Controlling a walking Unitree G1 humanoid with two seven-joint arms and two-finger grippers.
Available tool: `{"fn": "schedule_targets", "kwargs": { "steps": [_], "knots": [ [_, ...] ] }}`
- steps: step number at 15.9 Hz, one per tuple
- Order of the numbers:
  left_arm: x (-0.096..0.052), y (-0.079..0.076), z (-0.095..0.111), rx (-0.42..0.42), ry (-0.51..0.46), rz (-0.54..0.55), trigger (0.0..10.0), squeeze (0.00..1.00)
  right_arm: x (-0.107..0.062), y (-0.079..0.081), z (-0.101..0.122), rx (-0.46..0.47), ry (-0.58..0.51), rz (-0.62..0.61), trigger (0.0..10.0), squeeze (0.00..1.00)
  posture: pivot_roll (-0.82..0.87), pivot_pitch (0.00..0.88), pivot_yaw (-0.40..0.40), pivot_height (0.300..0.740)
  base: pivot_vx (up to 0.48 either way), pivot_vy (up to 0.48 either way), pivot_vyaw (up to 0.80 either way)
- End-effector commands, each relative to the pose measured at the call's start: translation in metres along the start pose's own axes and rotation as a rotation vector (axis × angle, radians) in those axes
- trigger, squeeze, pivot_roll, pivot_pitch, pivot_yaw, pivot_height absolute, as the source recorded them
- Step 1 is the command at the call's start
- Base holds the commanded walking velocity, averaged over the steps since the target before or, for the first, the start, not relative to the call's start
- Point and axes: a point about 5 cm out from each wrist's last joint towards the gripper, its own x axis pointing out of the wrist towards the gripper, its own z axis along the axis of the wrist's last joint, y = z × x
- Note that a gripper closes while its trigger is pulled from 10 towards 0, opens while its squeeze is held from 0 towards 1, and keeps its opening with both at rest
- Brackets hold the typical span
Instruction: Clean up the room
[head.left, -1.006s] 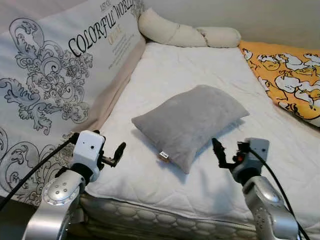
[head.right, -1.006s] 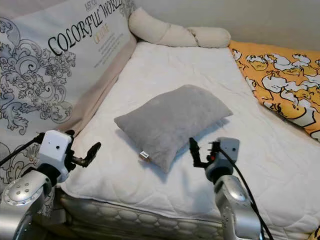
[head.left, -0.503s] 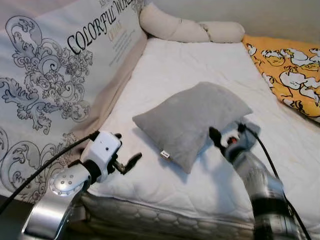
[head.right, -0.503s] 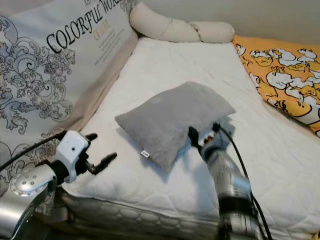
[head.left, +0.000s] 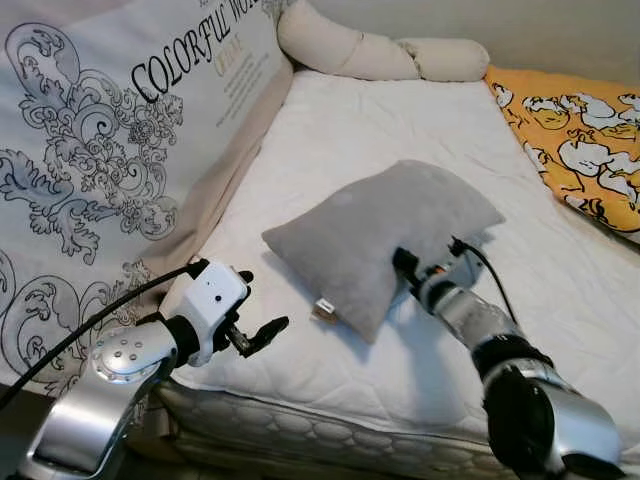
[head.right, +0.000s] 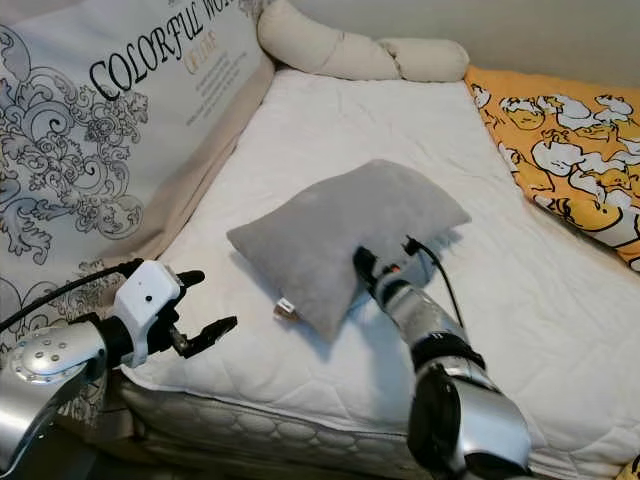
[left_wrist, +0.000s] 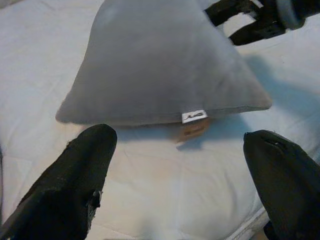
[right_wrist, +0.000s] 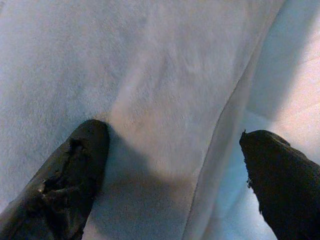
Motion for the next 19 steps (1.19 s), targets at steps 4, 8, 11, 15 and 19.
{"fn": "schedule_targets", "kwargs": {
  "steps": [4,8,11,15,19],
  "knots": [
    [-0.018,-0.005,-0.004,0.015,0.049,-0.027,10.0,0.00,0.002,0.000,-0.018,0.048,0.044,-0.030,7.6,0.00,0.18,0.000,-0.051,0.740,0.000,0.000,0.00],
    [-0.025,-0.008,-0.003,-0.006,0.050,-0.046,10.0,0.00,0.003,0.001,-0.022,0.135,0.019,-0.031,0.0,0.00,0.19,0.000,-0.051,0.740,0.000,0.000,0.00],
    [-0.026,-0.010,-0.008,-0.018,0.073,-0.069,10.0,0.00,0.004,0.005,-0.023,0.096,0.036,-0.037,0.0,0.00,0.19,0.000,-0.053,0.740,0.000,0.000,0.00],
    [-0.025,-0.010,-0.013,-0.024,0.095,-0.079,10.0,0.00,0.005,0.008,-0.022,0.068,0.033,-0.031,0.0,0.00,0.19,0.000,-0.054,0.740,0.000,0.000,0.00],
    [-0.024,-0.007,-0.015,-0.026,0.097,-0.067,10.0,0.00,0.005,0.010,-0.017,0.051,0.027,-0.027,0.0,0.00,0.18,0.000,-0.053,0.740,0.000,0.000,0.00]
  ]
}}
